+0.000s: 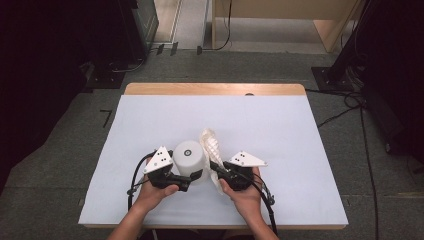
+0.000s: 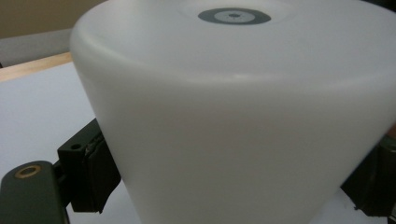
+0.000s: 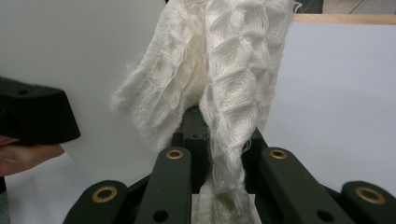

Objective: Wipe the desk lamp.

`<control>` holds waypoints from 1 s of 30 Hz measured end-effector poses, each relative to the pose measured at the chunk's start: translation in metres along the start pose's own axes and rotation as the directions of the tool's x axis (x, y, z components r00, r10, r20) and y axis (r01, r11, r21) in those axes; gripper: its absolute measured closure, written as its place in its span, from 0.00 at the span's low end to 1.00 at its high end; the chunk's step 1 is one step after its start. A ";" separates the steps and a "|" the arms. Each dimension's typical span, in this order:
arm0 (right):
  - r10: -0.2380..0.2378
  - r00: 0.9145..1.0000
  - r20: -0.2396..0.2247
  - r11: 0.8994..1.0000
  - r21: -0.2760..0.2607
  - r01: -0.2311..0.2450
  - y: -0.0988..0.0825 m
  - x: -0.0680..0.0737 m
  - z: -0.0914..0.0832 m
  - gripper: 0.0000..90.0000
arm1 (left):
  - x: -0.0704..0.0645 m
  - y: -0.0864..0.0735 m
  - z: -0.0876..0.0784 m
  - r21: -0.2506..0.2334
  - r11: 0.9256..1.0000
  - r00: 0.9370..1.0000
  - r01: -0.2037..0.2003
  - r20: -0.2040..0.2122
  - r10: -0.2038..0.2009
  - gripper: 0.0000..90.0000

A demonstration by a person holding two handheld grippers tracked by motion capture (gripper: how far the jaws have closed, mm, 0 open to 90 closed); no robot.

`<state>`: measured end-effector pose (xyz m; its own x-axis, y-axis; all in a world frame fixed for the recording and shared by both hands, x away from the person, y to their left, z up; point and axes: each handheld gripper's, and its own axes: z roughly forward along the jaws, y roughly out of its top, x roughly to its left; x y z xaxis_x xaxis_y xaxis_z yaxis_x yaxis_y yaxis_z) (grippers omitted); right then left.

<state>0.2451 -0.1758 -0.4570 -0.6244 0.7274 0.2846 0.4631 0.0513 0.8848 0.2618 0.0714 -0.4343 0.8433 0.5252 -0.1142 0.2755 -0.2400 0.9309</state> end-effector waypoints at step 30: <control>0.000 1.000 0.006 1.000 0.001 0.000 0.002 -0.001 -0.002 0.89 | 0.000 -0.002 0.002 -0.007 1.000 1.000 0.003 0.010 -0.002 0.10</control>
<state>0.2452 -0.1778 -0.4547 -0.6207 0.7313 0.2827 0.4636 0.0515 0.8846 0.2621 0.0696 -0.4367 0.8473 0.5174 -0.1200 0.2744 -0.2329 0.9330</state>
